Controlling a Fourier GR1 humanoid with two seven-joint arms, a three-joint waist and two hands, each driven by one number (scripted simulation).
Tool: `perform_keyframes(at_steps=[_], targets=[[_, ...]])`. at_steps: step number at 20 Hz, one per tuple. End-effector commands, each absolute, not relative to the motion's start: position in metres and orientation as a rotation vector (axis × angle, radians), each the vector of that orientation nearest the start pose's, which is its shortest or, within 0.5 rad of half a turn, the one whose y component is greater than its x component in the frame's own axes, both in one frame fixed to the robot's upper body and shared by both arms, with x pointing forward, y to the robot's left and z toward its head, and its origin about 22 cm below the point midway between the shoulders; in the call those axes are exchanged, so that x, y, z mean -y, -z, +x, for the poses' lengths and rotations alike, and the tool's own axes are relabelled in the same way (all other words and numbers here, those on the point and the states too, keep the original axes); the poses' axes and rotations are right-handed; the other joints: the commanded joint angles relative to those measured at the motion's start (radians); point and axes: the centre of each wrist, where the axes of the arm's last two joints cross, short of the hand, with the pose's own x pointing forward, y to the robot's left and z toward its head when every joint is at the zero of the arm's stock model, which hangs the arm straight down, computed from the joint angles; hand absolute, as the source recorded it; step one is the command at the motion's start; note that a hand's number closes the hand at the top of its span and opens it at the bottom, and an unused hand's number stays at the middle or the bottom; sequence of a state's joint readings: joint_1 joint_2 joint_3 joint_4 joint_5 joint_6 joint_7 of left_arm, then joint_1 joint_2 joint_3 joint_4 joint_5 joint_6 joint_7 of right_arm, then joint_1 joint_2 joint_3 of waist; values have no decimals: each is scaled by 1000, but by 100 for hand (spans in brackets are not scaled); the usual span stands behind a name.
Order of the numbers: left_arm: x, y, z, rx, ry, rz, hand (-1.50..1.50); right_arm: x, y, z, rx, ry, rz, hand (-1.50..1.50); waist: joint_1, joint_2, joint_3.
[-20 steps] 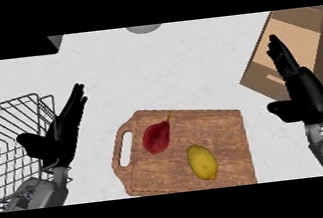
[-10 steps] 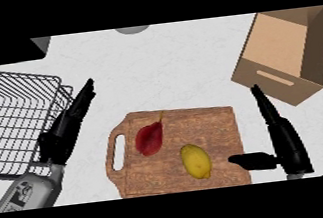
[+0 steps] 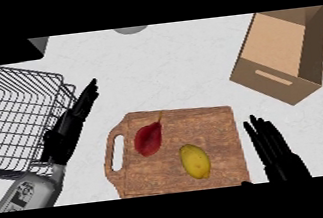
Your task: Pick the lemon from the cutting board and place it in the cardboard box
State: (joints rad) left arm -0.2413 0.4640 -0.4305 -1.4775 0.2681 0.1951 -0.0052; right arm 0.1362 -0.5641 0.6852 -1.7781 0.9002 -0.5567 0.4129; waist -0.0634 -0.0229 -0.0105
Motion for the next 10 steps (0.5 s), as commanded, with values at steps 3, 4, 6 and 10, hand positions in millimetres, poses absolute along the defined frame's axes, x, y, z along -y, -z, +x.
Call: perform_keyframes(at_steps=[3,4,6,10], targets=[[-229,-28,272,1566,416,-3,0,172,-50,107,1373,-1024,-914,-150,16,6,0],[-220,-25,261,1568,440,-35,0,166,-57,107,1315,-1036,-912,-150,41,10,2],[-226,-42,278,1607,436,-21,0,148,-82,95,1289,-1027,-844,-150,41,15,3],[-202,-44,274,1596,446,-42,0,118,-114,80,1198,-1024,-832,-150,59,18,7]])
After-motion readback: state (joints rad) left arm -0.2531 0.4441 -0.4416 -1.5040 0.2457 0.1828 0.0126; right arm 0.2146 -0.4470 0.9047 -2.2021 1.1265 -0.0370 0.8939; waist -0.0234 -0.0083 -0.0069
